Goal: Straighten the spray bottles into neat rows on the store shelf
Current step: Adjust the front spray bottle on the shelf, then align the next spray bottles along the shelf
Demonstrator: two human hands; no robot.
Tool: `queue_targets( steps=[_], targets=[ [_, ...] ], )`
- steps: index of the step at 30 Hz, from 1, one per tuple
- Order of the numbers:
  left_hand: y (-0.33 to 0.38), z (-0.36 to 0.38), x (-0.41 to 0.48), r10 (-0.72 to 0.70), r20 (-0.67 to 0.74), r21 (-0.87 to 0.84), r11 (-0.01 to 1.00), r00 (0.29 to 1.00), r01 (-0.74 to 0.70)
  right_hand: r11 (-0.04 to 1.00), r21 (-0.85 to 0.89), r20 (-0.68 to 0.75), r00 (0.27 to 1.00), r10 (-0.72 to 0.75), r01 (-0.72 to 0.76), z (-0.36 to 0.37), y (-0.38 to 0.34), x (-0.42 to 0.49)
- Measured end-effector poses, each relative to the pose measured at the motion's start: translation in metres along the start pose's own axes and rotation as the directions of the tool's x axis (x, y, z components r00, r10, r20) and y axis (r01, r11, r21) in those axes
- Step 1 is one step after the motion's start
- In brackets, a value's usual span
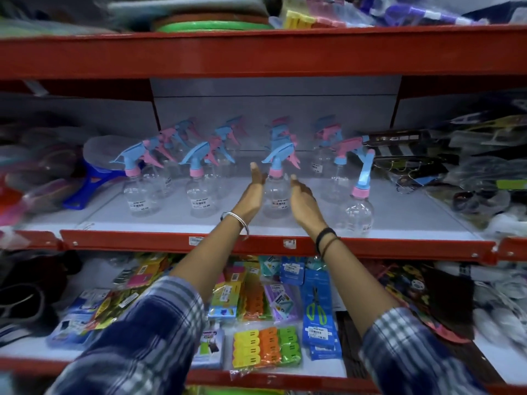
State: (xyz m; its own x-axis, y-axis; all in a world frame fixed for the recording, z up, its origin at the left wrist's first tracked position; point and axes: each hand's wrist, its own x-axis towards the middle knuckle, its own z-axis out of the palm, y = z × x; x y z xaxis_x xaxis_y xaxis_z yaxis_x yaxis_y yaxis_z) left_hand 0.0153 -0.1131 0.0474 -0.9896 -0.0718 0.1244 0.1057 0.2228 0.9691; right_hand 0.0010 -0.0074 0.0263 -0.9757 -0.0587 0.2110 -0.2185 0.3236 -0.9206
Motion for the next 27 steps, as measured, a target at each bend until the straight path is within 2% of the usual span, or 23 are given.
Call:
queue_targets(
  steps=[3, 11, 20, 25, 27],
  targets=[
    [-0.010, -0.006, 0.001, 0.019, 0.013, 0.023, 1.000, 1.000, -0.019, 0.998, 0.010, 0.010, 0.998, 0.068, -0.068, 0.001, 0.000, 0.001],
    [-0.027, -0.022, -0.024, 0.070, 0.065, 0.119, 0.990, 0.995, -0.078, 0.998, 0.060, -0.040, 0.999, 0.023, -0.021, 0.005, 0.007, -0.017],
    [-0.040, -0.027, -0.044, 0.097, 0.071, 0.156, 0.982, 0.993, -0.107, 0.999, 0.013, -0.109, 0.993, -0.038, 0.040, 0.007, 0.014, -0.039],
    [-0.042, -0.029, -0.052, 0.102, 0.081, 0.144, 0.983, 0.991, -0.113, 0.999, 0.035, -0.091, 0.996, -0.014, 0.017, 0.008, 0.015, -0.044],
    [-0.045, -0.033, -0.055, 0.105, 0.048, 0.117, 0.987, 0.993, -0.110, 0.997, 0.078, -0.156, 0.988, -0.012, 0.024, 0.012, 0.013, -0.051]
  ],
)
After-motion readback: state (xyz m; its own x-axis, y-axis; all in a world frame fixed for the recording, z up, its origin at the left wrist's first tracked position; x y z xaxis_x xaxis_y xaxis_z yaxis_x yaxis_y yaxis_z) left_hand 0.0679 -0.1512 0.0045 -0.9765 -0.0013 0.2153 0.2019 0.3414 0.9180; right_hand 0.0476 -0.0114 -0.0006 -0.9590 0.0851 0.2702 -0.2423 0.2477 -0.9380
